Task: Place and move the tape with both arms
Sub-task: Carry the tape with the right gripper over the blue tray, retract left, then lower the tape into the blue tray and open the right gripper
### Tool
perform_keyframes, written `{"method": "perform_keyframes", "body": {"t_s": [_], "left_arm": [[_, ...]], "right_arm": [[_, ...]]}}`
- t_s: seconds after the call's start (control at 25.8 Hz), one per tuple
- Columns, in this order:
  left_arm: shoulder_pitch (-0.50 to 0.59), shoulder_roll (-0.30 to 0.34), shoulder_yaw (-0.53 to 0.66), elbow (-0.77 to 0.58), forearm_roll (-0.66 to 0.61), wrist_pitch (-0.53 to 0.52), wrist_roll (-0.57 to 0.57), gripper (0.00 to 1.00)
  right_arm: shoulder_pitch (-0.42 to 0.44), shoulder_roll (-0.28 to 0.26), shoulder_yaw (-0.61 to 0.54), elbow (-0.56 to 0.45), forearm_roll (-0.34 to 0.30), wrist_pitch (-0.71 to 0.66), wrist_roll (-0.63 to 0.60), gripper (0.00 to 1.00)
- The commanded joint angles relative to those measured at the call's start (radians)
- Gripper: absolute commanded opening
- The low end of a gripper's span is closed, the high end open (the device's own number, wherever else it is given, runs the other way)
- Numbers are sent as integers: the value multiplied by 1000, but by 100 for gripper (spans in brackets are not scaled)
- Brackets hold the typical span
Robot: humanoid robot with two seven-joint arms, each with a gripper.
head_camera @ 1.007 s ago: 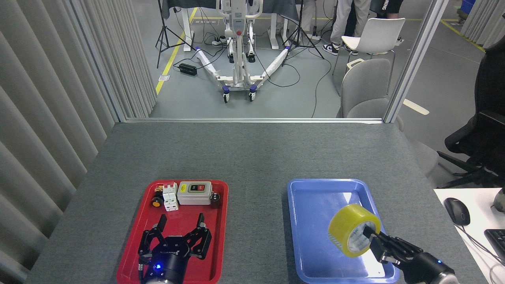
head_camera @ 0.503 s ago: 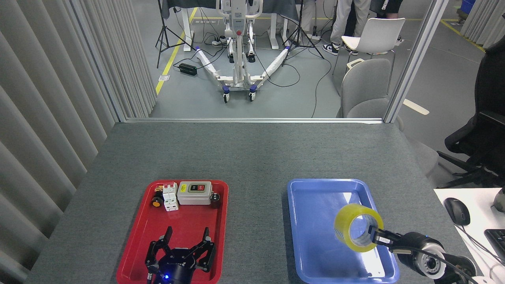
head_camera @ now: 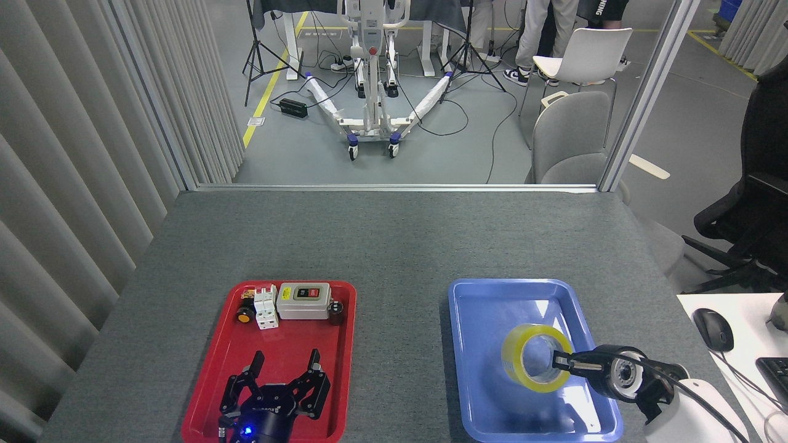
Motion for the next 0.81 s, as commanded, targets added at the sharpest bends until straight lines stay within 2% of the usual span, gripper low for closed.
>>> {"method": "perform_keyframes", "body": {"t_s": [0.0,0.35,0.66,0.77], "left_arm": [[-5,-2,0,-1,2,-1,2,100],[-5,-1,-5,7,2,-2,5,100],[-5,-5,-6,16,4,-2,3,100],[-5,-2,-6,28,4,-2,3,100]], "right_arm": [[-42,3,25,61,-8,1,-2,30],[-43,5,28,81,-5,1,-7,48],[-45,8,22,78,-2,-8,-16,49],[-46,14,8,61,3,-29,-17,52]]}}
